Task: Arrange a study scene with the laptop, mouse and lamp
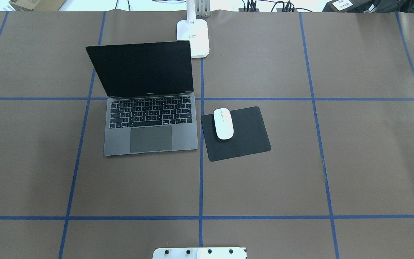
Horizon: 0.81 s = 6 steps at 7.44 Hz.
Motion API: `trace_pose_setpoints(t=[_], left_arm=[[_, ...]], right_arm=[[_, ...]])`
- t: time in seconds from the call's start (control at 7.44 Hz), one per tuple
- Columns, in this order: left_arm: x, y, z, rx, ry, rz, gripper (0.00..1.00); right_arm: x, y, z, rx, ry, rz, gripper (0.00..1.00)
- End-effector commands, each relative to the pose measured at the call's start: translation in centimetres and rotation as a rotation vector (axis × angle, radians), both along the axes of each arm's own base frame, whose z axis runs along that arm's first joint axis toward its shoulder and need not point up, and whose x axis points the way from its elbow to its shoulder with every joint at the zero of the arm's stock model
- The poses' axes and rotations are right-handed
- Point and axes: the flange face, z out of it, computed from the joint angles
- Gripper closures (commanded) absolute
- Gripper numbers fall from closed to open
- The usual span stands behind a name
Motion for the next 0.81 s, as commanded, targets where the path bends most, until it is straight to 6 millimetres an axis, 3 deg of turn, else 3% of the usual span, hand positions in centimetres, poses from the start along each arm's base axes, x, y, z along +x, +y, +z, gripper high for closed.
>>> trace_pose_setpoints(t=[0.0,0.13,0.27,0.4,0.54,0.67], left_arm=[[-7.0,1.8,3.0,-0.045,0.001,-0.103,0.01],[-7.7,2.1,2.8,-0.019,0.002,-0.09,0.01],[-8.6,3.0,5.7,0.014,-0.016,-0.01,0.01],[-8.5,4.9,8.9,-0.006,-0.012,0.018,0.01],[-8.4,6.0,10.1,0.021,-0.013,0.015,0.01],[-8.2,6.6,12.9,0.032,-0.015,0.016,0.01]], right_arm=[[2.5,1.5,0.9,-0.024,0.003,0.017,0.01],[2.7,1.8,-0.4,-0.073,0.004,0.019,0.01],[3.3,2.1,-1.8,-0.091,0.009,0.024,0.01],[4.3,2.6,-1.8,-0.088,0.007,0.014,0.01],[5.9,3.4,-1.5,-0.093,0.005,0.012,0.01],[6.2,3.6,-1.0,-0.106,0.006,0.01,0.01]])
